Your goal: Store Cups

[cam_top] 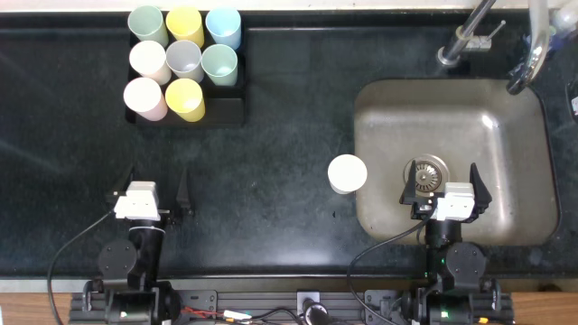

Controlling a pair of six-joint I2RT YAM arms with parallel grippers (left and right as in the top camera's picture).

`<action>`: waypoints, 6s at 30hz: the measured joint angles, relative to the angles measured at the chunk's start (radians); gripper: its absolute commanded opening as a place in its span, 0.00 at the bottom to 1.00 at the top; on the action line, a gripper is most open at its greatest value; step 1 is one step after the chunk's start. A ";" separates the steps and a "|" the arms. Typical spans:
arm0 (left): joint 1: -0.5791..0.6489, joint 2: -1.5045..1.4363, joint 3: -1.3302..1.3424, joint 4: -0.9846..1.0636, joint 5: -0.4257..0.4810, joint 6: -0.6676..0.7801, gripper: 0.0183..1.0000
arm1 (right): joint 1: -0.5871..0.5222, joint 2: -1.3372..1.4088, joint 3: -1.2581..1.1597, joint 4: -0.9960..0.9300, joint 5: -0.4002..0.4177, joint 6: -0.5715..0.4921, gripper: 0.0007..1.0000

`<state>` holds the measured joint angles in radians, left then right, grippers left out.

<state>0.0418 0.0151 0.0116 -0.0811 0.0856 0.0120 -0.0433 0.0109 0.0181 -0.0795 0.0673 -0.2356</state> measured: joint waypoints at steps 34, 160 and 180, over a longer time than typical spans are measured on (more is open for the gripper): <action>0.000 0.000 0.000 0.000 0.000 0.014 1.00 | 0.000 0.000 0.000 0.000 0.000 0.000 1.00; 0.000 0.000 0.001 -0.002 -0.003 0.014 1.00 | 0.733 2.210 2.454 -1.424 -0.123 0.172 0.04; 0.000 0.000 0.001 -0.002 -0.003 0.014 1.00 | 0.718 2.317 2.458 -1.318 -0.105 0.149 0.04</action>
<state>0.0418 0.0147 0.0128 -0.0826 0.0830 0.0265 0.6750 2.3280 2.4760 -1.3975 -0.0376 -0.0868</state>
